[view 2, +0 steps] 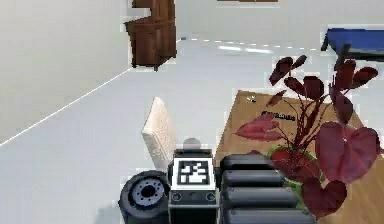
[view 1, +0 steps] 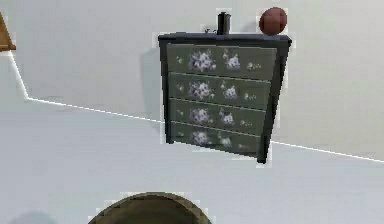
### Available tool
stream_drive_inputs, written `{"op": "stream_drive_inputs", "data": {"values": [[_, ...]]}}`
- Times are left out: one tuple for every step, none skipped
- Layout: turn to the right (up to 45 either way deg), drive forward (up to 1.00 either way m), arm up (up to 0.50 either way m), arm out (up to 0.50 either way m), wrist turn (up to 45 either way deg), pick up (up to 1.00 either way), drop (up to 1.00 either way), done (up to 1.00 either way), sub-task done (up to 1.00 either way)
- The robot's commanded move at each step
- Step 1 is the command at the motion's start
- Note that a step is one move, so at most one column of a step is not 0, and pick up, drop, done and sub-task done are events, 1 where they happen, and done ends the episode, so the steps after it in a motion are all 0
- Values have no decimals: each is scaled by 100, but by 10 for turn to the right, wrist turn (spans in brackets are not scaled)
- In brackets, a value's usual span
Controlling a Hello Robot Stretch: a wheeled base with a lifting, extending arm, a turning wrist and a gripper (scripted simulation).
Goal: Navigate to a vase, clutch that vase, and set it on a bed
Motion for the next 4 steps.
{"op": "stream_drive_inputs", "data": {"values": [[-450,0,0,0,0,0,0,0,0],[-300,0,0,0,0,0,0,0,0],[0,15,0,0,0,0,0,0,0],[450,0,0,0,0,0,0,0,0]]}}
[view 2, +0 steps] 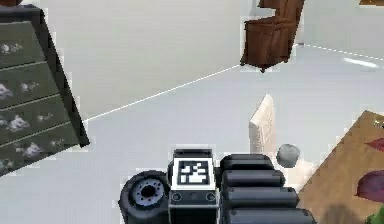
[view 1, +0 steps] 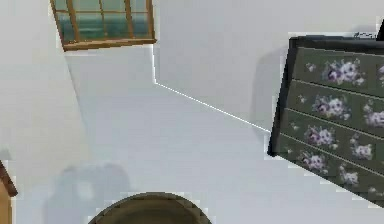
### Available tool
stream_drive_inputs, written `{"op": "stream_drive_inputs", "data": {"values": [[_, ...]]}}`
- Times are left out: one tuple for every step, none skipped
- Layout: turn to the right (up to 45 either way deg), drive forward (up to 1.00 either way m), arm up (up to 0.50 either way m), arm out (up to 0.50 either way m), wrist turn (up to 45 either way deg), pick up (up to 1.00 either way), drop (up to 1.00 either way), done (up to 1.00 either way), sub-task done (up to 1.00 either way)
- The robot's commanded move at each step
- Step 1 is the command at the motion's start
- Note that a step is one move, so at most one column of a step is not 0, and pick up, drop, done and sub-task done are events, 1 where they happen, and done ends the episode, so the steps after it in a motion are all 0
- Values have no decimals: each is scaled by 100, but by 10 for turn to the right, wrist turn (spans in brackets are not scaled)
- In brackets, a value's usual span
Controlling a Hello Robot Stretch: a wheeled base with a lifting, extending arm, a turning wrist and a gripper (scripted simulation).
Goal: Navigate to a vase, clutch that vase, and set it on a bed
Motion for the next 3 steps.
{"op": "stream_drive_inputs", "data": {"values": [[390,0,0,0,0,0,0,0,0],[0,40,0,0,0,0,0,0,0],[450,0,0,0,0,0,0,0,0]]}}
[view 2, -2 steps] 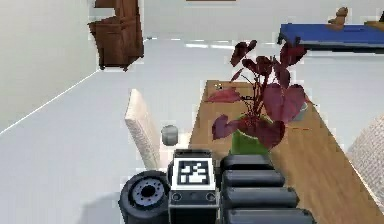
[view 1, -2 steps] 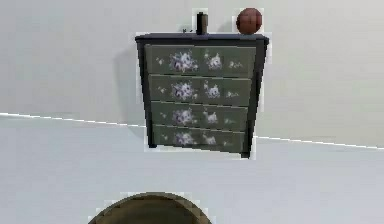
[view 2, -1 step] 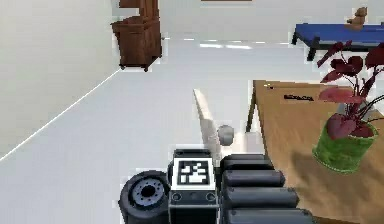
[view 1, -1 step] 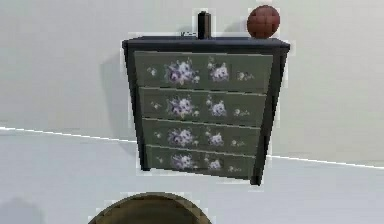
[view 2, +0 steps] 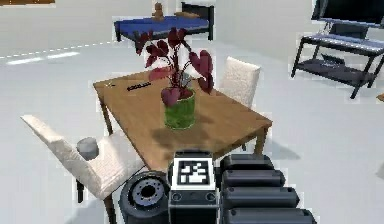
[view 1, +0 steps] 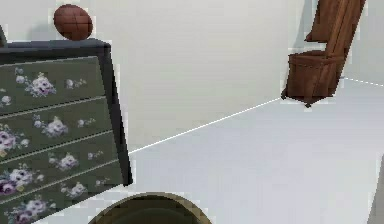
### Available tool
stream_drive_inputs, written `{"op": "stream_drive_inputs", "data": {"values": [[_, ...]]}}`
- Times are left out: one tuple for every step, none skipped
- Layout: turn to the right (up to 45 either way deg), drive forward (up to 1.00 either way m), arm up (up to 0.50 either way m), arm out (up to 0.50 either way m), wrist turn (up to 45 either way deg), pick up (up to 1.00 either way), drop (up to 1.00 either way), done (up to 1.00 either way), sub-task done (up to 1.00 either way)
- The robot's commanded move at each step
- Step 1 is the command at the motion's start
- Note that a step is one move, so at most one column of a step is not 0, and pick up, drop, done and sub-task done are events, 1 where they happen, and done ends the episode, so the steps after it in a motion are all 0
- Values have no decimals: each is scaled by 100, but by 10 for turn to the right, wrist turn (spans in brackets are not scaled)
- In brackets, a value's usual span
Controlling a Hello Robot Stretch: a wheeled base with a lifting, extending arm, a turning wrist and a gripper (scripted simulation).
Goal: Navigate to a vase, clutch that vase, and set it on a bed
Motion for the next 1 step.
{"op": "stream_drive_inputs", "data": {"values": [[60,0,0,0,0,0,0,0,0]]}}
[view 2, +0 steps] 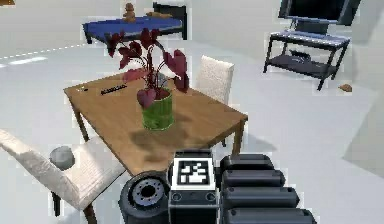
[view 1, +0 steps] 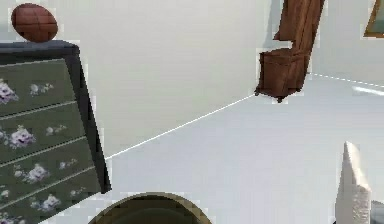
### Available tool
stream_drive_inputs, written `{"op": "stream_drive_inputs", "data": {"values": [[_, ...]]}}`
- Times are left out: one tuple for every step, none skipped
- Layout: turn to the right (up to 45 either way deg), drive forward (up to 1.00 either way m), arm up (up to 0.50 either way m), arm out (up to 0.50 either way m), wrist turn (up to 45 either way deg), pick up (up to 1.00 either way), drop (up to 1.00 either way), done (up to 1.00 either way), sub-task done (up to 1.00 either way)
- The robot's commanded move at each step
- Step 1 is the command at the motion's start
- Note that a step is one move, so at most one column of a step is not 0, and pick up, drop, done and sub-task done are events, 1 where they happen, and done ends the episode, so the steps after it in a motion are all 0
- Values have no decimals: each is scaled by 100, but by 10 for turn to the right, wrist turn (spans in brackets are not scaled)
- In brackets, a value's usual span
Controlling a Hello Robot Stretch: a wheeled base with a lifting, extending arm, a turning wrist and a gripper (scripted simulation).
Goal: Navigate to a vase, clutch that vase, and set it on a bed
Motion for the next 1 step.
{"op": "stream_drive_inputs", "data": {"values": [[0,95,0,0,0,0,0,0,0]]}}
